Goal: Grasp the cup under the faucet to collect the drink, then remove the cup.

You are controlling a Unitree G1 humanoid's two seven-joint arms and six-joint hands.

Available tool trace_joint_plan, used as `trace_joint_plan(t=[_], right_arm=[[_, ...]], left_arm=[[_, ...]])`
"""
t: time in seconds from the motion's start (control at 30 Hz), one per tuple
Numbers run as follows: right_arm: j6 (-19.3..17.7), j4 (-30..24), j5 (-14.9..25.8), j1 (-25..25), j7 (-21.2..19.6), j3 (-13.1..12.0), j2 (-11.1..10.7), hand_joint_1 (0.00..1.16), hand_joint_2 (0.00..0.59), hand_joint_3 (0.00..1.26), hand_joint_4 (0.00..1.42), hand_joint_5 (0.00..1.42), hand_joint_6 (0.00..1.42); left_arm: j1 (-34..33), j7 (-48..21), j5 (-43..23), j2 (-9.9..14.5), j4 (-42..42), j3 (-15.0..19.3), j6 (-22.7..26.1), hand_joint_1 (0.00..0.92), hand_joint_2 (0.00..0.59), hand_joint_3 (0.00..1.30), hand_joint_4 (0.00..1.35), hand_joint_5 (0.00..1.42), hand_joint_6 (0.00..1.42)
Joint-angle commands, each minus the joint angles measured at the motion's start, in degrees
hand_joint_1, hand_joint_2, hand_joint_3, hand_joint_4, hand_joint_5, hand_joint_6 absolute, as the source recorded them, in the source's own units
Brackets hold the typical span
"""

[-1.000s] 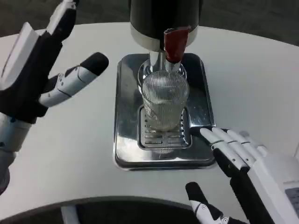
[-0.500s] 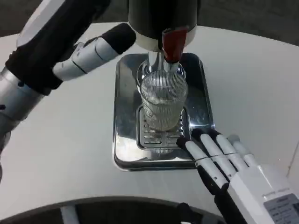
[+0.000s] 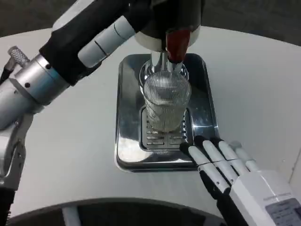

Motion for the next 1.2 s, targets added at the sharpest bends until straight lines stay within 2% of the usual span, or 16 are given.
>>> trace_joint_plan(t=[0.03,0.4,0.7,0.93,1.2], right_arm=[[0.6,0.1,0.3,0.5,0.6,-0.1,0.8,0.40,0.468,0.05,0.00,0.00,0.00],[1.3,0.1,0.0,1.5,0.5,0.4,2.1,0.38,0.473,0.07,0.00,0.00,0.01],[1.6,0.1,0.0,1.8,0.6,0.6,2.6,0.38,0.473,0.07,0.00,0.00,0.03],[1.7,0.0,0.2,2.6,0.5,0.6,3.1,0.38,0.473,0.08,0.00,0.00,0.03],[1.8,0.1,0.3,2.8,0.4,0.7,3.4,0.37,0.473,0.08,0.01,0.00,0.05]], left_arm=[[-2.1,-3.2,-0.5,-2.1,1.9,-1.1,3.0,0.000,0.105,0.00,0.00,0.06,0.01],[-0.4,-7.0,0.2,-4.3,1.2,-2.8,4.7,0.000,0.102,0.00,0.00,0.09,0.05],[2.1,-4.8,2.4,-4.6,0.6,-2.6,5.5,0.000,0.101,0.00,0.00,0.08,0.03],[3.4,-4.6,1.7,-4.5,0.7,-1.7,7.2,0.000,0.103,0.00,0.00,0.08,0.03],[4.1,-5.9,2.4,-4.4,-0.8,-2.9,6.8,0.000,0.104,0.00,0.00,0.08,0.04]])
